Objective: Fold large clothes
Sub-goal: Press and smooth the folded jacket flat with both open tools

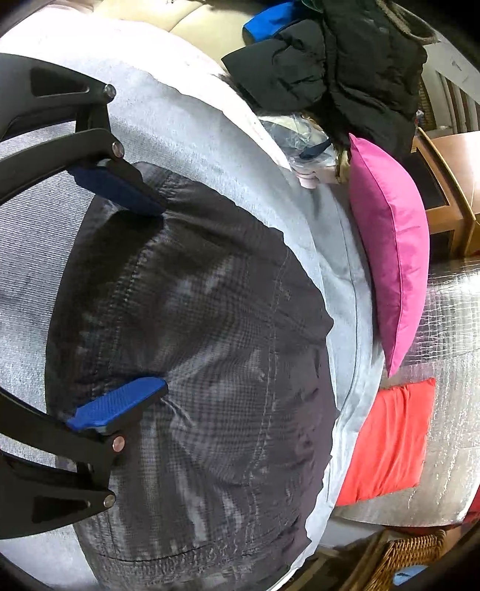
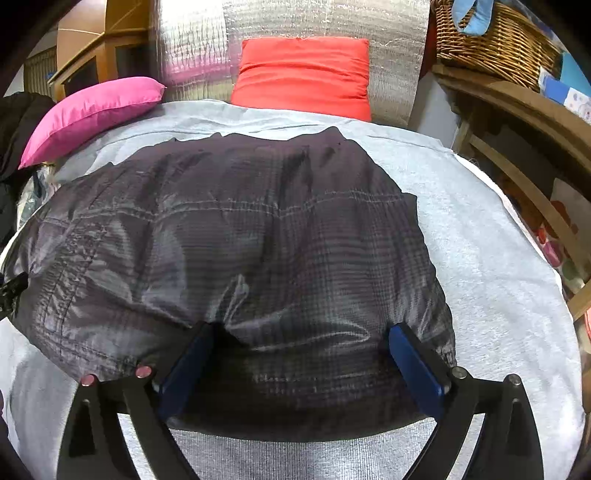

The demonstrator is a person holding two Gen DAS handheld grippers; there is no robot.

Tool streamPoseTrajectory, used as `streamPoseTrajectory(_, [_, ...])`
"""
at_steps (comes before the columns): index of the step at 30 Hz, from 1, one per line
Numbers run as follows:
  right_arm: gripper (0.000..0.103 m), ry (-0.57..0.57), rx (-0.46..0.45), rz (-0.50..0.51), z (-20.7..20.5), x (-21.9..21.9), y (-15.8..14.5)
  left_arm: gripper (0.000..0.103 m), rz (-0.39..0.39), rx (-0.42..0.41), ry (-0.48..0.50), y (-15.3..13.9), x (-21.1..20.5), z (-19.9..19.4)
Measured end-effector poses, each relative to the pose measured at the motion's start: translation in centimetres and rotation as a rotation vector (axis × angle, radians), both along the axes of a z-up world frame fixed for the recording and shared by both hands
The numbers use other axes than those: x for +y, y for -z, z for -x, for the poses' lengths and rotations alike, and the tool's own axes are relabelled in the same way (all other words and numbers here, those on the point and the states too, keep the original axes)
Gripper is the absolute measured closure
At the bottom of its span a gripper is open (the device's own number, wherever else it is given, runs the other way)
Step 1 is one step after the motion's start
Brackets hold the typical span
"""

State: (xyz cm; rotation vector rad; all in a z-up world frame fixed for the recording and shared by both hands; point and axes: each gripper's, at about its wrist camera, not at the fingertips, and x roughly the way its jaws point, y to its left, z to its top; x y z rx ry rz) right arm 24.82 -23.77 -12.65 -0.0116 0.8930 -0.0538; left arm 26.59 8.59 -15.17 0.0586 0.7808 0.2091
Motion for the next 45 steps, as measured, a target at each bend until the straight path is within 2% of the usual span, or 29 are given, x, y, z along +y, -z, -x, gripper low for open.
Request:
streamPoseTrajectory(9, [0.002, -0.002, 0.005, -0.01, -0.1, 0.1, 0.4, 0.011, 0.003, 0.01, 0.005, 0.5, 0.2, -0.5])
streamPoseTrajectory(12, [0.002, -0.006, 0.045, -0.049, -0.5, -0.4, -0.3, 0.011, 0.039, 0.037, 0.003, -0.7, 0.7, -0.2])
streamPoseTrajectory(13, [0.002, -0.003, 0.051, -0.069, -0.4, -0.8, -0.9, 0.011, 0.061, 0.019, -0.004, -1.5, 1.2, 0.3])
streamPoseTrajectory(15, [0.003, -0.003, -0.011, -0.12, 1.1, -1.7, -2.9, 0.011, 0.089, -0.057, -0.013, -3.2, 2.2, 2.0])
streamPoseTrajectory(17, [0.002, 0.002, -0.066, -0.117, 2.5, -2.3, -4.1, 0.011, 0.085, -0.079, -0.02, -3.7, 2.9, 2.8])
streamPoseTrajectory(19, [0.002, 0.003, -0.057, -0.12, 3.0, -2.7, -3.8, 0.011, 0.068, -0.008, -0.039, -2.2, 3.6, 2.3])
streamPoseTrajectory(20, [0.002, 0.012, -0.016, -0.11, 2.8, -3.0, -2.7, 0.01, 0.066, 0.07, -0.061, -0.6, 4.2, 1.5])
streamPoseTrajectory(22, [0.002, 0.035, 0.083, -0.13, 2.3, -4.0, -0.1, 0.009, 0.152, 0.158, -0.052, 1.7, 5.1, 0.6])
streamPoseTrajectory(24, [0.001, 0.063, 0.093, -0.194, 2.6, -4.9, 0.2, 0.009, 0.179, 0.14, -0.058, 1.0, 5.6, 1.0])
streamPoseTrajectory(28, [0.001, 0.062, 0.027, -0.196, 3.6, -5.6, -2.3, 0.009, 0.105, 0.04, -0.066, -1.8, 5.2, 2.2])
streamPoseTrajectory(31, [0.001, 0.055, -0.022, -0.251, 3.8, -5.9, -4.2, 0.009, 0.135, -0.016, -0.078, -3.6, 5.1, 2.4])
streamPoseTrajectory(35, [0.001, -0.003, -0.056, -0.287, 2.1, -3.9, -5.9, 0.009, 0.158, -0.06, -0.041, -5.4, 2.4, 1.2])
streamPoseTrajectory(38, [0.001, -0.048, -0.061, -0.274, -0.6, -1.9, -6.8, 0.009, 0.133, -0.065, 0.014, -6.0, -1.2, -0.7])
streamPoseTrajectory(41, [0.001, -0.081, -0.047, -0.19, -4.4, 0.3, -7.2, 0.009, 0.082, -0.051, 0.042, -5.8, -4.6, -3.1])
streamPoseTrajectory(45, [0.001, -0.085, 0.014, -0.095, -9.3, 1.4, -6.1, 0.009, 0.048, -0.01, 0.07, -4.7, -7.4, -6.3])
